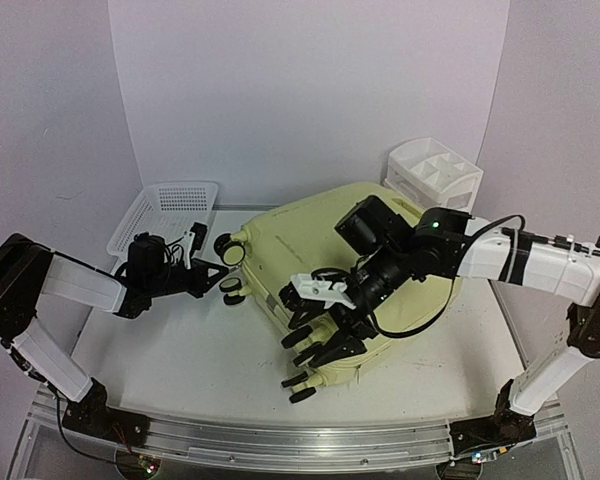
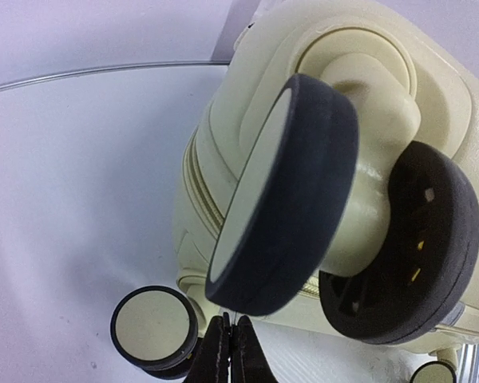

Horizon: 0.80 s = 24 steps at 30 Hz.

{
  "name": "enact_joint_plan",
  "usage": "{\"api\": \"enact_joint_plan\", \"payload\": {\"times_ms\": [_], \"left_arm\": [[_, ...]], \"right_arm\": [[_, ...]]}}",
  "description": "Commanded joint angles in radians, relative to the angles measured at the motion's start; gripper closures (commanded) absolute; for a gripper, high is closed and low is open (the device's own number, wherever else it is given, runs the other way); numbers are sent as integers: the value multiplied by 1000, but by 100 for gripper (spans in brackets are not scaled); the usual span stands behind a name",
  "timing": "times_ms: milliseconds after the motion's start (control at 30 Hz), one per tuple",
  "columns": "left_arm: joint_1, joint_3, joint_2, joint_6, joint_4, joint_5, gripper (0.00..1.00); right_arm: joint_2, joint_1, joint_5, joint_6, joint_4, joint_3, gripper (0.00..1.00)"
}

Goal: Open, take out, and arrange the luggage
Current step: Open the zipper on the luggage, then rotate the luggage at the center of the board.

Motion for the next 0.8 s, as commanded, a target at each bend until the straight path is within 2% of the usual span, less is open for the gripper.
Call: {"api": "enact_joint_plan", "payload": {"times_ms": [0, 133, 200, 367, 500, 567, 700, 767], "left_arm": [[93, -63, -96, 16, -28, -175, 100], [93, -113, -159, 21, -41, -186, 100], [93, -134, -185, 17, -51, -193, 100], [93, -161, -245, -7, -76, -188, 100], [93, -183, -282, -21, -89, -186, 100], [93, -193, -303, -26, -99, -179, 100], [93, -206, -337, -30, -123, -174, 100], [93, -211, -351, -31, -136, -164, 100]], "right_arm": [[-133, 9, -73, 206, -12, 15, 20], [-172, 9, 93, 381, 67, 29, 9], [-183, 9, 249, 556, 95, 42, 2], [-206, 7, 645, 858, 22, 70, 2], [-258, -6, 847, 1039, -56, 43, 2], [-285, -50, 892, 1138, -85, 8, 2], [-351, -173, 873, 1361, -126, -75, 2], [-394, -192, 928, 1473, -129, -124, 2]]}}
